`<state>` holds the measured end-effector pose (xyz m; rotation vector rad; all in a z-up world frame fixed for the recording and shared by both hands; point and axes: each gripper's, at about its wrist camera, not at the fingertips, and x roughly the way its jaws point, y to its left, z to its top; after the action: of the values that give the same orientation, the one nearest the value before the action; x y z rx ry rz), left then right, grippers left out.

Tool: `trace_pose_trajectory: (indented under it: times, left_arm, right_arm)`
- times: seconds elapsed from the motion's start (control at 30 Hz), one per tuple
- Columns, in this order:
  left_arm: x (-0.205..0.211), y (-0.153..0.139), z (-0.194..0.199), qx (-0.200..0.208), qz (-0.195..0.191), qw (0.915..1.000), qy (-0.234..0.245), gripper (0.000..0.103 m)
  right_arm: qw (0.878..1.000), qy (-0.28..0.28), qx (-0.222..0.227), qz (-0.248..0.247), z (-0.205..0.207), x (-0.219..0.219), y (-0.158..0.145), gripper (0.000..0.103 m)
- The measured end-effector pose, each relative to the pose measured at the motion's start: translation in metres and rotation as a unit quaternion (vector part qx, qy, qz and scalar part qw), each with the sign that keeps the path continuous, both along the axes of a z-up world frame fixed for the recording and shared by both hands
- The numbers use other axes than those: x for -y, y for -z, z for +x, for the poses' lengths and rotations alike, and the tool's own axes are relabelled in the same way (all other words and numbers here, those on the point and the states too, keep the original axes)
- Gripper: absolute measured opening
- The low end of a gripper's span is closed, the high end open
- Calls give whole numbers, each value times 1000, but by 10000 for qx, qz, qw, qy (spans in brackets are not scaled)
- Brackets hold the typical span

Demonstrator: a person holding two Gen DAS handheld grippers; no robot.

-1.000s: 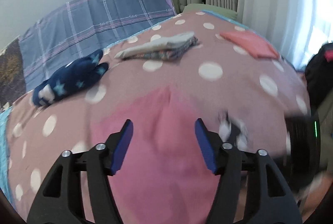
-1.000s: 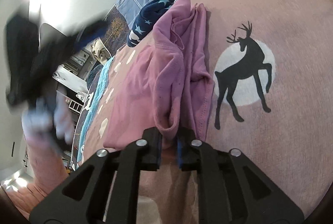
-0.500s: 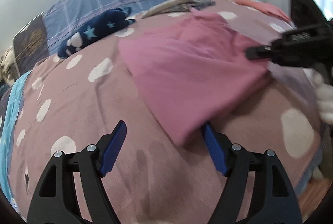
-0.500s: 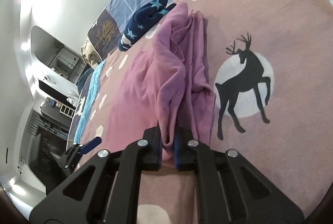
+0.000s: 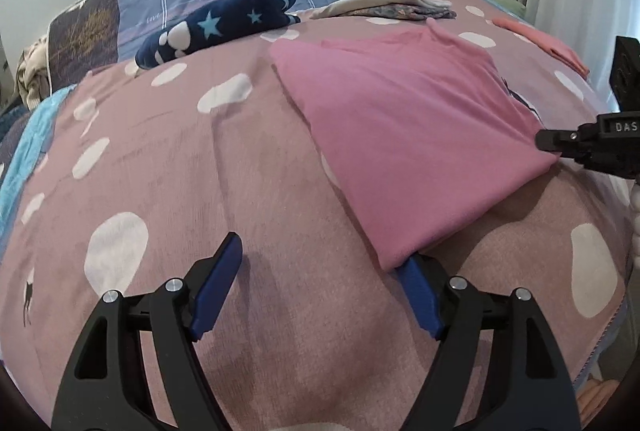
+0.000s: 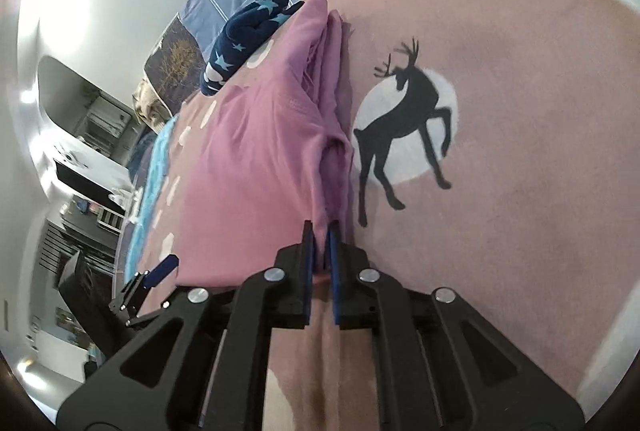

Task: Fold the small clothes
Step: 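Fold the lifted shirt edge over with the right tool and release it, then pinch the folded pink shirt end with the left tool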

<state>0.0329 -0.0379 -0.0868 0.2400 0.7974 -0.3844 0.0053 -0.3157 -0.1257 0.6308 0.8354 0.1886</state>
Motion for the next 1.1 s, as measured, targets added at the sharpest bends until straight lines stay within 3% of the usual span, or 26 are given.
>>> trace_pose_trajectory:
  times: [0.13,0.3,0.4,0.47,0.5,0.53,0.6,0.63,0.8,0.83,0.87,0.93,1.0,1.03,1.07,1.1]
  left_arm:
    - [2,2,-2,40,21,10000,-9,79]
    - [-1,4,-1,-12,-62,10000,-39,81]
    - [-5,6,0,-81,-192,9997,-101,84]
    - [-8,6,1,-122,-287,9994,-114,85]
    - [-9,7,1,-121,-302,9994,-107,85]
    - [-9,7,1,-121,-301,9994,-81,85]
    - [-10,8,1,-126,-338,9993,-56,86]
    - [-11,9,2,-149,-367,9992,-43,88]
    - [-9,11,6,-222,-352,9991,-4,91]
    - [-9,11,6,-218,-357,9991,-5,91]
    - [-9,11,6,-220,-368,9991,-5,91]
    - [-10,11,6,-222,-382,9990,-8,91]
    - [-10,11,5,-219,-385,9990,-10,91]
    - [-10,11,6,-222,-393,9990,-14,91]
    - [-10,11,6,-222,-404,9989,-19,91]
    - [-10,11,6,-221,-413,9989,-17,91]
  right_arm:
    - [9971,-19,518,-552,1,-7,-33,14]
    - [9886,-656,1080,-817,31,-31,-58,14]
    - [9878,-749,818,-1094,65,-35,-45,14]
    - [9823,-185,247,-1848,88,-23,-23,13]
    - [9780,111,-20,-2085,94,-12,-12,17]
    - [9790,294,-189,-2008,95,1,-4,4]
    - [9885,272,-153,-1482,90,15,-5,2]
    - [9913,267,-126,-1282,87,20,-10,6]
    - [9907,-127,507,-1257,86,5,-47,15]
    - [9895,-342,643,-1247,89,-4,-53,21]
    - [9876,-509,738,-1289,92,-12,-57,26]
    - [9814,-850,743,-1553,106,-33,-53,27]
    - [9756,-851,357,-1995,125,-42,-35,25]
    - [9693,-674,30,-2366,140,-39,-18,20]
    - [9681,-619,1,-2428,145,-33,-12,27]
    - [9731,-629,127,-2212,146,-24,-7,27]
